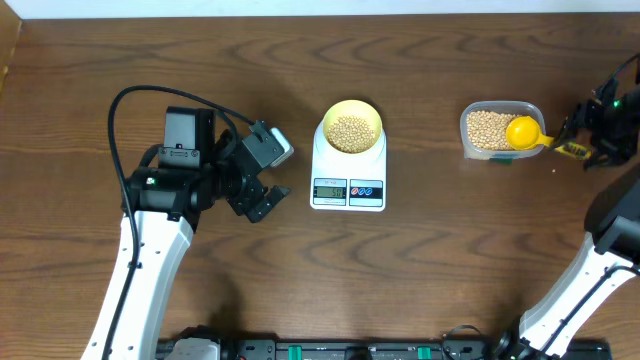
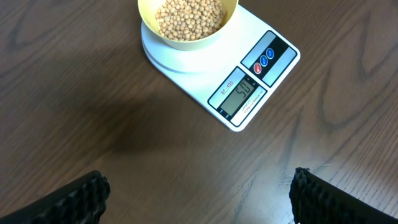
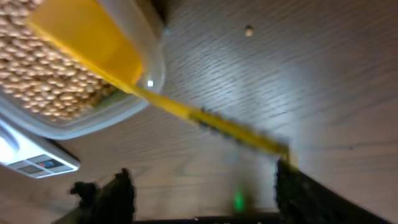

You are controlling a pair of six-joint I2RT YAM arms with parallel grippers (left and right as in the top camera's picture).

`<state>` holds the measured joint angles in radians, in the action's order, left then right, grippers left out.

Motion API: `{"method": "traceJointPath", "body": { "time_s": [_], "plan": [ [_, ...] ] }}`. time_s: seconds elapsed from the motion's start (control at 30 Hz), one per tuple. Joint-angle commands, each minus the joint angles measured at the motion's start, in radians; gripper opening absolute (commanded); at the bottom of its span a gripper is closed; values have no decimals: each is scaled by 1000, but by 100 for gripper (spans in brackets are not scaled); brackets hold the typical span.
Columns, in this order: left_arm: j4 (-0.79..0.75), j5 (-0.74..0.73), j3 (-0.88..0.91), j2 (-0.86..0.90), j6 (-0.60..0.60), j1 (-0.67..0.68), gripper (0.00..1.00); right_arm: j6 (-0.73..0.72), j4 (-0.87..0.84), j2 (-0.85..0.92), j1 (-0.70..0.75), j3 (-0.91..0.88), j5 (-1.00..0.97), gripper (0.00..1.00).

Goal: Scoop item into bowl and weigh 50g on scale

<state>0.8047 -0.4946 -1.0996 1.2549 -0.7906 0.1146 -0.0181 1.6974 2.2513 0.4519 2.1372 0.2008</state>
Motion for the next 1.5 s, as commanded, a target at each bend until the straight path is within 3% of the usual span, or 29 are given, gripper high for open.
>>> {"method": "traceJointPath", "body": {
  "time_s": [0.0,0.3,0.7,1.0,1.2,1.47],
  "plan": [
    [3,-2,2,-1,-13,-3,95,4,0,-3,5,2,-84,90],
    [3,-2,2,-1,-13,-3,95,-18,-14,-4,5,194,-146,95],
    [3,-2,2,-1,-13,-3,95,-19,1,-8,3,455,-63,85],
    [3,-2,2,-1,-13,-3,95,-101,-1,-74,-3,461,42,81],
    [3,-2,2,-1,-13,-3,95,-200,1,-162,-21,461,46,88],
    [3,-2,2,-1,-13,-3,95,-293,1,-259,-93,461,46,89]
  ]
}}
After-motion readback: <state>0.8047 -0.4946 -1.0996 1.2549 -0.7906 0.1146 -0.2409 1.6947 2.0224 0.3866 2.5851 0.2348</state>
